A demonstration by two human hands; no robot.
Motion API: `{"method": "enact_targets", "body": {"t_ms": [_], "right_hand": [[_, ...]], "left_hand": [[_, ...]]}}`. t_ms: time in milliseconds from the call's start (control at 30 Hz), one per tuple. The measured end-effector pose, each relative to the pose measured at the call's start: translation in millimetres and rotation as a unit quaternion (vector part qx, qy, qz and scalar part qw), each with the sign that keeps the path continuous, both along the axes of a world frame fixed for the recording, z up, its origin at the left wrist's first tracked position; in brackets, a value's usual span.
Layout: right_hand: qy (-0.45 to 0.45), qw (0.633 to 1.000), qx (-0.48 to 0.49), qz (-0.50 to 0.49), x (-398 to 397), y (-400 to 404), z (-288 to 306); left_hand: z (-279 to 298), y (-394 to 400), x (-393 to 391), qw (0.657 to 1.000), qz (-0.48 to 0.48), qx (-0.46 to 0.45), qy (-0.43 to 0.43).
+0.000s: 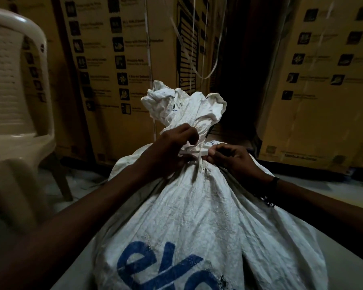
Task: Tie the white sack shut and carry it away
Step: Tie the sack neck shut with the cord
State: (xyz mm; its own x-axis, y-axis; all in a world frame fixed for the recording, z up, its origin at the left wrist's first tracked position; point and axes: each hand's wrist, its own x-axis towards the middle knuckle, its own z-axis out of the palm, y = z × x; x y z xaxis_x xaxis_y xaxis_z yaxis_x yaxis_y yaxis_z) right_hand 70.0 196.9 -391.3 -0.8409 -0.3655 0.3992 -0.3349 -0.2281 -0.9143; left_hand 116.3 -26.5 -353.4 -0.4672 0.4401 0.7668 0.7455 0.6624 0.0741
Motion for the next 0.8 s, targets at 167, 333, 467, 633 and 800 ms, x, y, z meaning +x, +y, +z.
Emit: {"method": "enact_targets", "body": {"t_ms": [167, 333, 467, 633, 800], "right_hand": [[0.003, 1.000, 0.006, 0.017, 2, -2, 2], [0.046, 0.997, 0.056, 0.025, 2, -1, 6], [0.062, 0.995, 0.070, 0.017, 9, -2, 12], [0.096, 0.988, 0.122, -0.014, 19, -3, 26], [0.161, 0.965, 0.195, -0.073, 20, 0, 32]], "left_hand": [[-8, -29, 11, 0.996, 0.059, 0.068, 0.001], [-20, -41, 11, 0.987, 0.055, 0.119, -0.094], [-16, -39, 3, 0.984, 0.044, 0.121, -0.123], [-15, -34, -9, 0.988, 0.068, 0.109, -0.083], [-11, -25, -23, 0.988, 0.091, 0.084, -0.091]]}}
